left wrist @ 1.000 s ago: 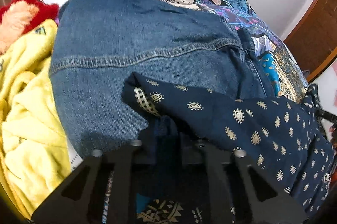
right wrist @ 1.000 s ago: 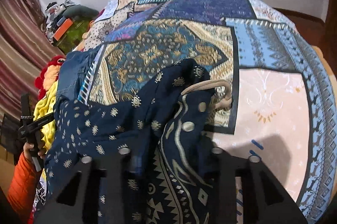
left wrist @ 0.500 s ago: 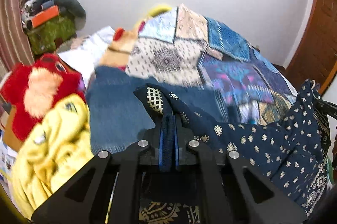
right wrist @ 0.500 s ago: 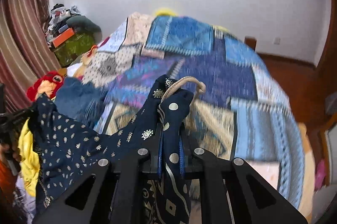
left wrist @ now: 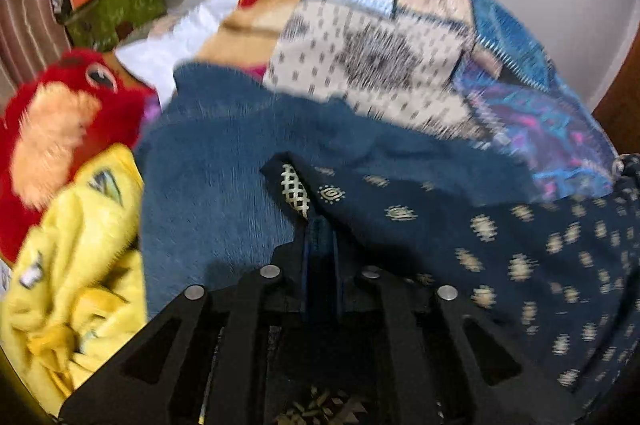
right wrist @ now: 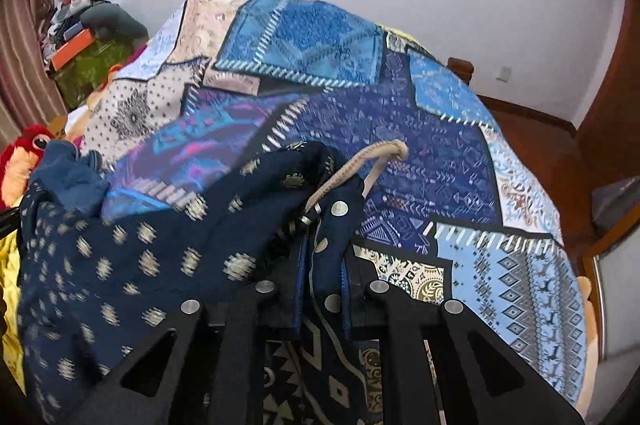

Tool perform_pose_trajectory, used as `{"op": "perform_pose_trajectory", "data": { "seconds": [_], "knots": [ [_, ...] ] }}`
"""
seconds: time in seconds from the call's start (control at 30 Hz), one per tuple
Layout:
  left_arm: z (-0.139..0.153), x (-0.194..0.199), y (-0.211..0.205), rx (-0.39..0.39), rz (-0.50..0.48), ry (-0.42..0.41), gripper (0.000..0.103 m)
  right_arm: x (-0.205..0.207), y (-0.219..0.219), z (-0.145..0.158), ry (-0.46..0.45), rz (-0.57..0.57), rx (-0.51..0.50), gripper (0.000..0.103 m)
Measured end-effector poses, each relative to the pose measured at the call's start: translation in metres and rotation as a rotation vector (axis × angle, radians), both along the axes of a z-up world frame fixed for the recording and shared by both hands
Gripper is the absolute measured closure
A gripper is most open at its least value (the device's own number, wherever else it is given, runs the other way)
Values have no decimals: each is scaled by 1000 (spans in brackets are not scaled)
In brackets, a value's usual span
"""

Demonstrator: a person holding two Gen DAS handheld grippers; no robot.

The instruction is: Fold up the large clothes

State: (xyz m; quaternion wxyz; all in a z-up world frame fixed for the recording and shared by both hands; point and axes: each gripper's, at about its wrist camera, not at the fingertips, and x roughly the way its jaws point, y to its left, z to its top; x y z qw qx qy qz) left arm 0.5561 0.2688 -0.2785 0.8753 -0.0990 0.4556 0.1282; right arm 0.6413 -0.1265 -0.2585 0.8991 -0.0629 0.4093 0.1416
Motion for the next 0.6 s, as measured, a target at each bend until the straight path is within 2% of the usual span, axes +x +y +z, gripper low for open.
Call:
{"op": "perform_pose_trajectory", "data": {
  "seconds": [0.1, 0.17, 0.2, 0.23, 0.3, 0.4, 0.5, 0.6],
  "knots": [
    [-3, -1, -2, 29, 1, -14, 83, 0, 0, -2, 15, 23, -33, 89],
    [-4, -3, -1, 34, 5, -4, 77, -1, -2, -4, 15, 6, -97, 68],
    [-4, -3, 0, 30, 8, -2, 73, -2, -5, -4, -8, -43, -159, 37],
    [-4, -6, 2, 15, 15, 1, 71, -4, -9, -3, -27, -75, -189, 14],
    [-4, -10, 4, 2, 19, 6, 65, -7, -22, -4, 3, -78, -152, 11],
    [1, -18, 2, 31, 20, 19, 50, -14, -41, -1, 68, -98, -61, 11],
    [12, -34, -3, 22, -1, 33, 49, -35, -51, 11, 103, -81, -35, 11],
    [27, -48, -9, 16, -21, 35, 49, -65, -51, 31, 65, -50, -54, 11]
  ]
}}
